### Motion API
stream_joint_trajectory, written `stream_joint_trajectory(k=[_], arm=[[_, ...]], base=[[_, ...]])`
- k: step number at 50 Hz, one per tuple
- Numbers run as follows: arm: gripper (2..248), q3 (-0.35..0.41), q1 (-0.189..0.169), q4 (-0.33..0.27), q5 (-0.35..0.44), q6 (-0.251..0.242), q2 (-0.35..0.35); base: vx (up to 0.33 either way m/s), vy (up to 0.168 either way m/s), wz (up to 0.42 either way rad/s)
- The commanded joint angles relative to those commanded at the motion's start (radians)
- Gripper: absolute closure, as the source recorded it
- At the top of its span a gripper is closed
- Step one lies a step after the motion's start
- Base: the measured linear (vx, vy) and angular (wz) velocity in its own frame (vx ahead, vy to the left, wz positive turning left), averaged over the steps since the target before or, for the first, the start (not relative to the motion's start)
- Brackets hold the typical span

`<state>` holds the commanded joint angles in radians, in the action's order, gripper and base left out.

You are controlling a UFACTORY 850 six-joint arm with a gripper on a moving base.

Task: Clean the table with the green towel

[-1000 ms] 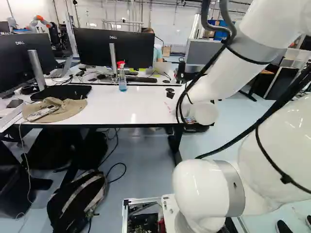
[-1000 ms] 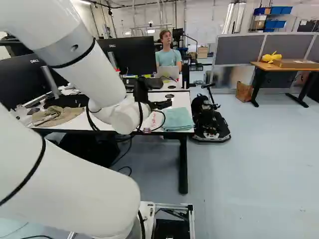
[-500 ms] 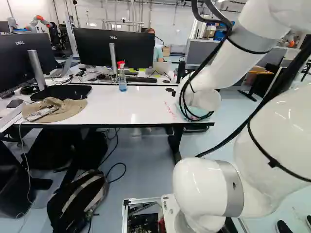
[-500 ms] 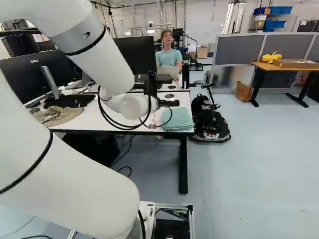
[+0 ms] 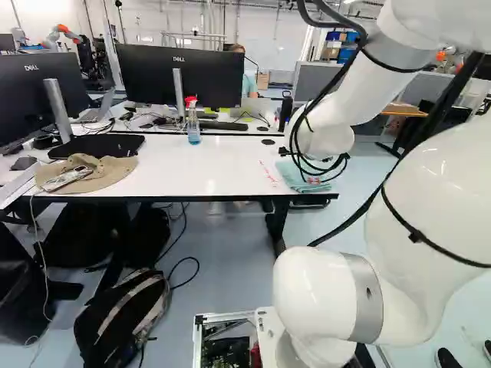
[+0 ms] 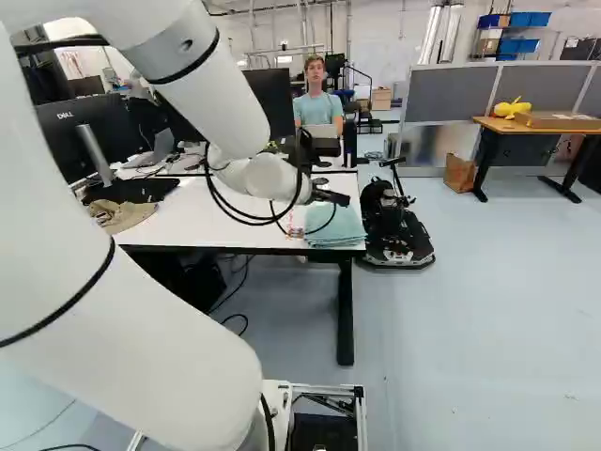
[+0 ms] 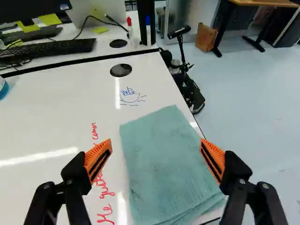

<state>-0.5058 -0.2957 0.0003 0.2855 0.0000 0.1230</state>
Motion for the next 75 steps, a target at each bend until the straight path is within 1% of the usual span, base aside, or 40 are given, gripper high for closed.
stream_joint_trajectory(k=[11, 27, 31, 43, 54, 62, 75], arm=[[3, -0.053, -0.027, 0.0, -0.116, 0.0, -0.029], [3, -0.135, -0.061, 0.0, -0.111, 0.0, -0.113], [3, -0.146, -0.06, 0.0, -0.111, 0.0, -0.124], [3, -0.145, -0.056, 0.0, -0.111, 0.0, -0.122], [3, -0.133, -0.027, 0.0, -0.111, 0.0, -0.111], [3, -0.134, -0.027, 0.0, -0.111, 0.0, -0.114], [3, -0.139, -0.027, 0.0, -0.111, 0.0, -0.148]], base=[[0.0, 0.0, 0.0], [0.0, 0.0, 0.0], [0.0, 0.0, 0.0], [0.0, 0.0, 0.0], [0.0, 0.0, 0.0], [0.0, 0.0, 0.0], [0.0, 0.0, 0.0]])
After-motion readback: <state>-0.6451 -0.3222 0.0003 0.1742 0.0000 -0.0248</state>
